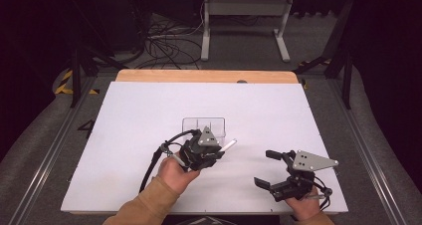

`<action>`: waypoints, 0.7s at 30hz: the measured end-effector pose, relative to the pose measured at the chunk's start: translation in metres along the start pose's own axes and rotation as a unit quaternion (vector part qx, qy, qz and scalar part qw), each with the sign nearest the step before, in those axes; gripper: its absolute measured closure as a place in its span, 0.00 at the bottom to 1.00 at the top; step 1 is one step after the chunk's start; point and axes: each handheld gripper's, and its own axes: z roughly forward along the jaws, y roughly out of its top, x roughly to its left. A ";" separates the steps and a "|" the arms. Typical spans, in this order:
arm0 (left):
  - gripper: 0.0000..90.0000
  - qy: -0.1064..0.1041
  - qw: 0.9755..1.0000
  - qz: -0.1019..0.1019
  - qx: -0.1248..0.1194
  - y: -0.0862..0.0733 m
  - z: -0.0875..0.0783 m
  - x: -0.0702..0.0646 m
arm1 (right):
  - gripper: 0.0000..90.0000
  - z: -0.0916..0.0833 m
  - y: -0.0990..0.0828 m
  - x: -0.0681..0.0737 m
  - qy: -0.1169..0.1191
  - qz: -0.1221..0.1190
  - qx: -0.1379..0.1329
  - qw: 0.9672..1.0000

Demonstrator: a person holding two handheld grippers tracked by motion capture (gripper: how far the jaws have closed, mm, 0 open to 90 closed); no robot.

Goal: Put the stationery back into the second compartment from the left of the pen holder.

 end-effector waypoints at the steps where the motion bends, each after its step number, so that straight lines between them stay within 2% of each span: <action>1: 0.87 0.001 1.000 -0.001 -0.009 0.000 -0.002 0.001 | 0.06 0.000 0.000 0.000 0.000 0.000 0.000 1.000; 7: 0.87 -0.010 0.998 -0.019 -0.064 0.002 -0.017 0.008 | 0.06 0.000 0.000 0.000 0.001 0.000 -0.001 1.000; 9: 0.87 -0.021 0.996 -0.019 -0.088 0.002 -0.022 0.011 | 0.06 0.000 0.000 0.000 0.001 0.000 -0.001 1.000; 11: 0.87 -0.022 0.994 -0.020 -0.106 0.003 -0.026 0.013 | 0.06 0.000 0.000 0.000 0.001 0.000 0.000 1.000; 16: 0.87 -0.027 0.987 -0.033 -0.153 0.003 -0.033 0.022 | 0.06 0.001 0.000 0.001 0.002 -0.001 0.000 1.000; 21: 0.87 -0.031 0.979 -0.047 -0.194 0.003 -0.036 0.030 | 0.06 0.001 -0.001 0.001 0.002 0.000 0.000 1.000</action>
